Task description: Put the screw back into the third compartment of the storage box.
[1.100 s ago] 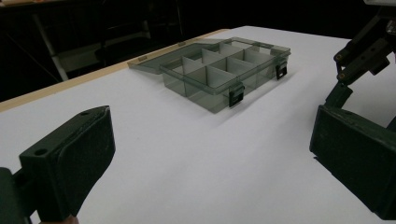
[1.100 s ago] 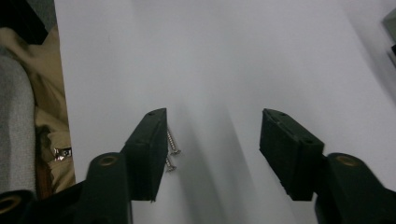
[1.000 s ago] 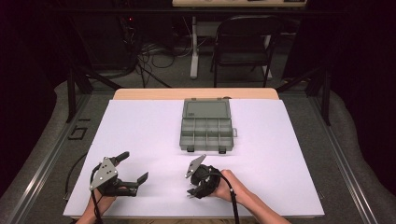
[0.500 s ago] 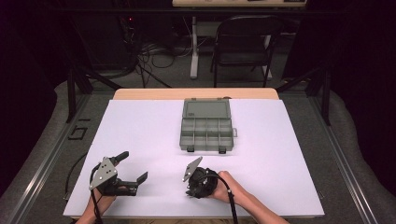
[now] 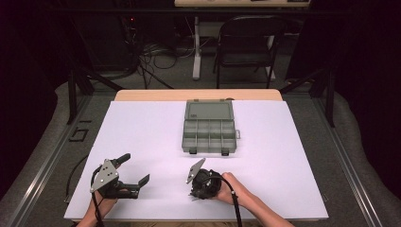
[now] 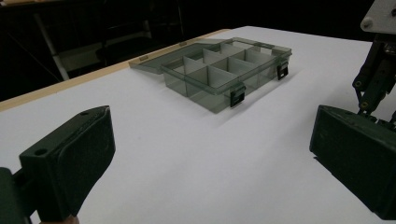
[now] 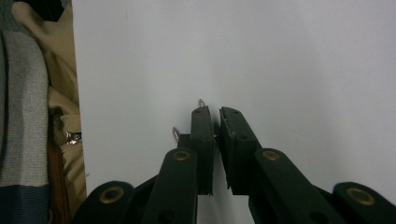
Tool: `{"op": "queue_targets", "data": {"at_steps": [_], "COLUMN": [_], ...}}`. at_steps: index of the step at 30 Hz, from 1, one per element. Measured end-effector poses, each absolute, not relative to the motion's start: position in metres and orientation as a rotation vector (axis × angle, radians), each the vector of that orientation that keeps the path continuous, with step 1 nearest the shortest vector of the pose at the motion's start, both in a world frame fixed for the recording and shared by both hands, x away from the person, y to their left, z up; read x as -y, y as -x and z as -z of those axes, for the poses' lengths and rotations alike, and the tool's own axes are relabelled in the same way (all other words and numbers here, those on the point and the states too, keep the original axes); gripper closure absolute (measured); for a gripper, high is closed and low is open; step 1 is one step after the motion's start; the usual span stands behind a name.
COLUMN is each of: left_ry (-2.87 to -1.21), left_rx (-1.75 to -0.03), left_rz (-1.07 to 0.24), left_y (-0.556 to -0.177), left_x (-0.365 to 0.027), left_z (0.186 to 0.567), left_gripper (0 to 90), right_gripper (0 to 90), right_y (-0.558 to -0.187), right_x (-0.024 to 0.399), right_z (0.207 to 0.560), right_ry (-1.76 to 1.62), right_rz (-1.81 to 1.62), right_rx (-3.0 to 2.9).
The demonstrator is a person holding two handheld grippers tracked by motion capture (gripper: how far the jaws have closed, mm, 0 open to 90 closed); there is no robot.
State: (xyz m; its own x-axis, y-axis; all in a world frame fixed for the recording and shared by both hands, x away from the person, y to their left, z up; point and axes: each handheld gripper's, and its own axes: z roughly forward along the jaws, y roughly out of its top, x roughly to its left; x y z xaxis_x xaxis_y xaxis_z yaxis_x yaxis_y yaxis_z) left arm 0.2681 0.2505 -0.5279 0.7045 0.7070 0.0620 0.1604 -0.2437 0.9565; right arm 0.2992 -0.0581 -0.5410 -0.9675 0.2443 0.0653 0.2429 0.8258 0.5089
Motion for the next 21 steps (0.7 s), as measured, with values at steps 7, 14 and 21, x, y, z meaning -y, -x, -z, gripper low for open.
{"op": "queue_targets", "data": {"at_steps": [7, 14, 21], "left_ry": [-1.776, -1.775, -1.774], "left_rx": [-0.688, -0.688, -0.689], "left_rz": [-0.598, -0.598, -0.599], "left_y": [-0.268, -0.268, -0.268], "left_x": [-0.251, -0.251, -0.251], "left_z": [0.528, 0.528, 0.528], "left_gripper": [0.1, 0.1, 0.1], "right_gripper": [85.3, 85.4, 85.5], "right_y": [-0.300, -0.302, -0.304], "right_x": [0.060, 0.067, 0.072], "right_z": [0.537, 0.526, 0.522], "right_ry": [-0.411, -0.427, -0.445], "right_rz": [-0.830, -0.853, -0.855], "right_rx": [-2.988, -2.942, -2.922]}}
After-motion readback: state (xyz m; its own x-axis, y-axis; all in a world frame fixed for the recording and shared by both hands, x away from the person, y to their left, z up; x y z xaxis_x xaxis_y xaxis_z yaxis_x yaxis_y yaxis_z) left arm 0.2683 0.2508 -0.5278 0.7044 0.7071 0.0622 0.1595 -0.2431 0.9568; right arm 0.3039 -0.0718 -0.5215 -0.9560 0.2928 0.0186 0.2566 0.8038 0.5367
